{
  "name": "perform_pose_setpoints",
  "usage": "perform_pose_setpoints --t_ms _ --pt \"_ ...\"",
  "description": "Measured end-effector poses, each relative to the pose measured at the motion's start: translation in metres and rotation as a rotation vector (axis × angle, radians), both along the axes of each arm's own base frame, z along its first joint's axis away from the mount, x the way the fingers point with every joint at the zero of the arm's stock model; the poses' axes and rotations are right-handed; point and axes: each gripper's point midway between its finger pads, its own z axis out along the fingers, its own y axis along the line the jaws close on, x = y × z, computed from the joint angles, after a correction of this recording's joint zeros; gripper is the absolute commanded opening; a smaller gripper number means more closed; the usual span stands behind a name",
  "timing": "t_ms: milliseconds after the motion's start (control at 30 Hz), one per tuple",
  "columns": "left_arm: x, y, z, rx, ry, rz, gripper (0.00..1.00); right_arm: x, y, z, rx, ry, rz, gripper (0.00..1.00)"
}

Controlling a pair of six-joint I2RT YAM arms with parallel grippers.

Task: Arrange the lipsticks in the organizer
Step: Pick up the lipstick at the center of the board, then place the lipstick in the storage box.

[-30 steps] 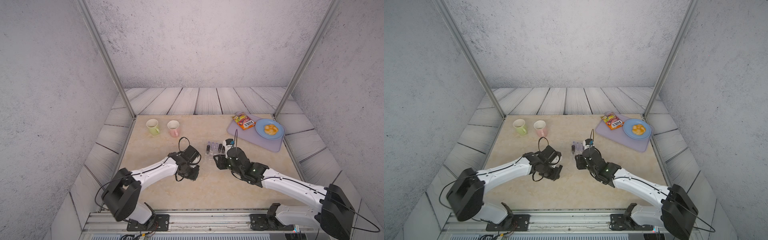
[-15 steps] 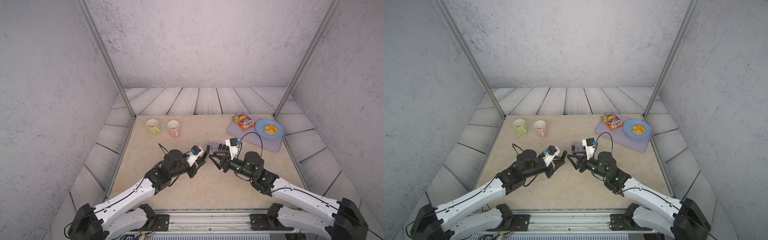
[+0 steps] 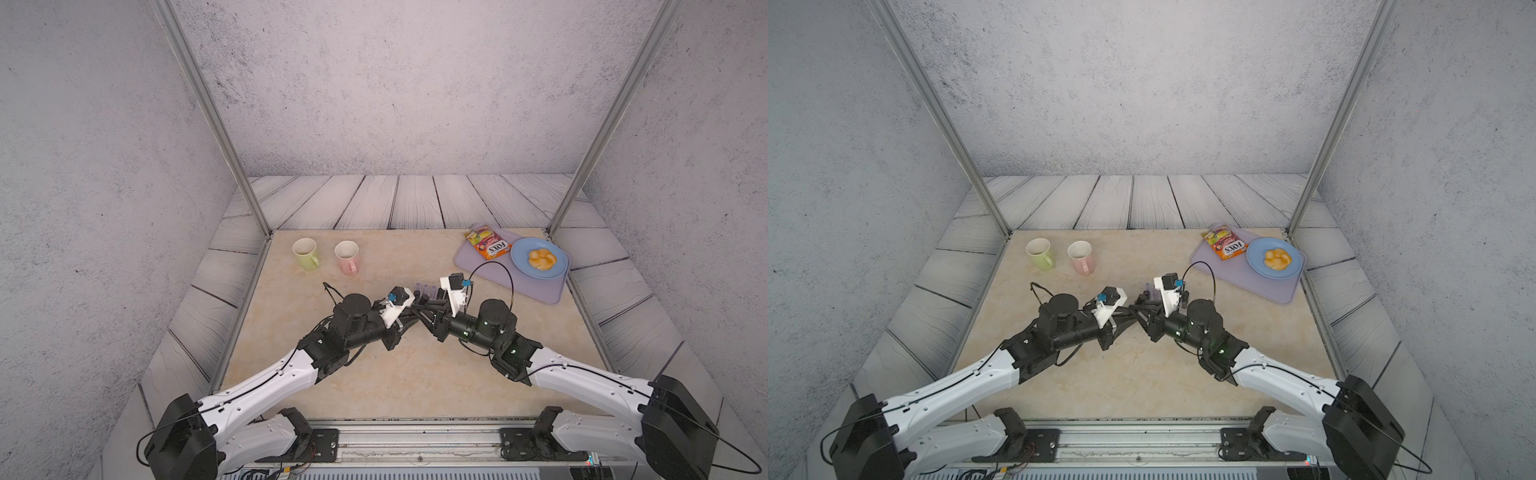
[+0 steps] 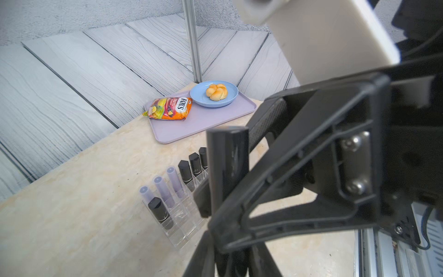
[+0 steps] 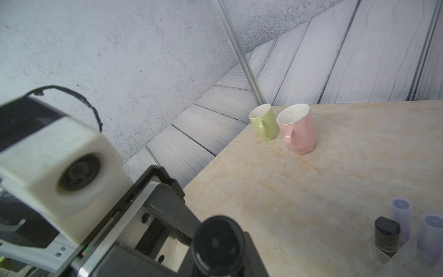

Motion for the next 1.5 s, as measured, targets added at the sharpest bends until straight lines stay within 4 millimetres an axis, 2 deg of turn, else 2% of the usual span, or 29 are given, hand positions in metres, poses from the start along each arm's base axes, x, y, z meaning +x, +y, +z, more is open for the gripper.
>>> perform_pose_setpoints --t_ms 67,133,200,333,400,467,600,667,867,1067,1133,1233,1333,1400,1467,1500 --pt "0.002 0.000 0.003 -0.004 0.002 0.008 0.40 0.003 -0.001 0.002 0.006 -0.010 -0.019 0.12" --pt "0.002 -0.002 0.008 -0.017 0.008 0.012 0.58 0.007 -0.004 0.004 -0.003 -0.035 -0.049 0.08" --pt "0.003 -0.001 0.011 -0.028 0.020 0.033 0.66 0.012 -0.011 0.005 -0.044 -0.089 -0.097 0.06" --pt "0.010 0.009 0.014 -0.042 0.027 0.093 0.68 0.018 -0.028 0.013 -0.193 -0.325 -0.214 0.03" --pt "0.015 0.018 0.015 -0.055 0.033 0.130 0.68 0.017 -0.031 0.010 -0.281 -0.479 -0.253 0.01" --pt "0.023 0.028 0.014 -0.069 0.051 0.170 0.68 0.013 -0.032 -0.005 -0.381 -0.615 -0.268 0.00" --pt "0.036 0.044 0.007 -0.084 0.091 0.233 0.68 0.005 -0.025 -0.059 -0.617 -0.808 -0.216 0.00" --pt "0.039 0.047 0.005 -0.088 0.102 0.246 0.68 0.003 -0.022 -0.070 -0.680 -0.864 -0.195 0.00" --pt "0.037 0.049 0.003 -0.100 0.116 0.246 0.68 0.005 -0.021 -0.047 -0.661 -0.950 -0.253 0.00" --pt "0.037 0.056 0.013 -0.129 0.104 0.264 0.67 0.015 -0.030 -0.041 -0.589 -0.830 -0.340 0.00" --pt "0.040 0.063 0.018 -0.145 0.100 0.289 0.67 0.029 -0.040 -0.040 -0.525 -0.697 -0.393 0.00" --pt "0.047 0.077 0.020 -0.151 0.100 0.356 0.68 0.061 -0.063 -0.035 -0.436 -0.425 -0.498 0.00" --pt "0.056 0.095 0.016 -0.138 0.117 0.445 0.70 0.089 -0.080 -0.011 -0.367 -0.180 -0.610 0.00" --pt "0.061 0.107 0.009 -0.120 0.136 0.513 0.71 0.098 -0.087 0.010 -0.301 -0.042 -0.675 0.00" --pt "0.063 0.115 0.001 -0.101 0.160 0.564 0.72 0.099 -0.089 0.012 -0.246 0.041 -0.699 0.00" --pt "0.064 0.119 -0.004 -0.091 0.176 0.588 0.72 0.098 -0.090 0.007 -0.230 0.076 -0.705 0.00"
